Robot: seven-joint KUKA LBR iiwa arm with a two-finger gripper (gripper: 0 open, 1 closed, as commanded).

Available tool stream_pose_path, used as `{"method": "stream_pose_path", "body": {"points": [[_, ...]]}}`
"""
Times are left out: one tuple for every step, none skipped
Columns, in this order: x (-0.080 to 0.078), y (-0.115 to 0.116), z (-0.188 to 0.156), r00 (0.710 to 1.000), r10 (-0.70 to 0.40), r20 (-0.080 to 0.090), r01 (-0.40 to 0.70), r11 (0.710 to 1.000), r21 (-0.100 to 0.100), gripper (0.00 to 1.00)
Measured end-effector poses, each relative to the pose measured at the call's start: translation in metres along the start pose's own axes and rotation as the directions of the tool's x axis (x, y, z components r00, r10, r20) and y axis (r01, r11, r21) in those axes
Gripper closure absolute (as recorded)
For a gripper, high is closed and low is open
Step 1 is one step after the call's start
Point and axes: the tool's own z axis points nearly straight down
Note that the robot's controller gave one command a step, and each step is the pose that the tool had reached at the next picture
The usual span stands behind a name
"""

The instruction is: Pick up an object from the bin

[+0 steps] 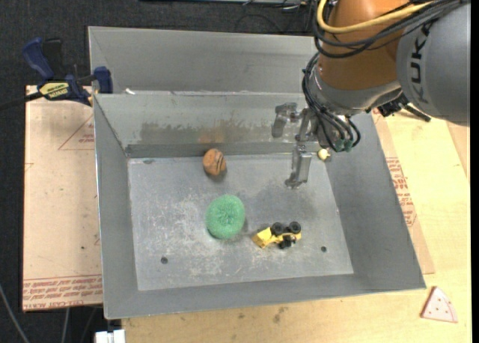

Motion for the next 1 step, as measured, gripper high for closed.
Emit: {"method": "stream_pose_path", "body": {"points": [[0.0029,-0.0157,0.0387,0.999,-0.044,0.009,0.044,0.999,0.000,0.00]]}}
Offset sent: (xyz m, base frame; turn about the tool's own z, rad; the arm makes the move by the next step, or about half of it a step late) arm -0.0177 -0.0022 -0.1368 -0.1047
